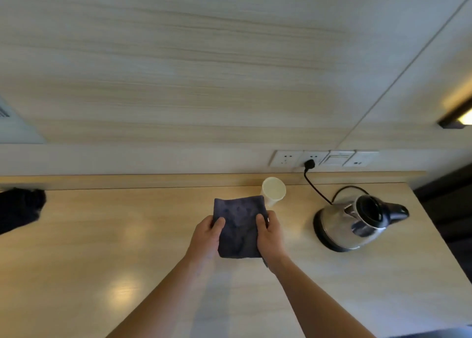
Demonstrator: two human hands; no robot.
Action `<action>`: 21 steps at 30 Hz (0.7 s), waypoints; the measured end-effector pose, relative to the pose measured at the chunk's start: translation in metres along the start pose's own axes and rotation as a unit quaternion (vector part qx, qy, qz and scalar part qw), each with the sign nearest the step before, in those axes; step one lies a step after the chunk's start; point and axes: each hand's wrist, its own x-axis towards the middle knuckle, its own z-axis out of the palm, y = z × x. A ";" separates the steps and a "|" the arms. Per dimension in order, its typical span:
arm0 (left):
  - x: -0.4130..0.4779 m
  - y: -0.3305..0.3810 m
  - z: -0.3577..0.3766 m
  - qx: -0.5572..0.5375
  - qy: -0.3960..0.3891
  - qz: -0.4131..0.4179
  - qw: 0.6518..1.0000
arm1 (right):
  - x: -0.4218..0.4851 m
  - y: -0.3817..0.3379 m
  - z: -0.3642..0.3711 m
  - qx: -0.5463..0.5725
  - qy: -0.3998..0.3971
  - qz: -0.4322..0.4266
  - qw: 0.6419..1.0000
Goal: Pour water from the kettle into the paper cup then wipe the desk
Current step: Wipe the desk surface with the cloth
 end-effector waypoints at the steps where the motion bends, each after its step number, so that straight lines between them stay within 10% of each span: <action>1: 0.013 -0.002 -0.001 0.021 0.000 -0.005 1.000 | 0.010 0.000 0.005 -0.019 0.013 -0.003 1.000; 14: 0.112 -0.027 0.000 0.182 0.088 0.057 0.978 | 0.105 0.011 0.051 -0.233 0.046 -0.022 0.971; 21: 0.106 -0.049 -0.013 0.343 0.100 0.168 0.919 | 0.080 0.040 0.059 -0.473 0.033 -0.113 0.873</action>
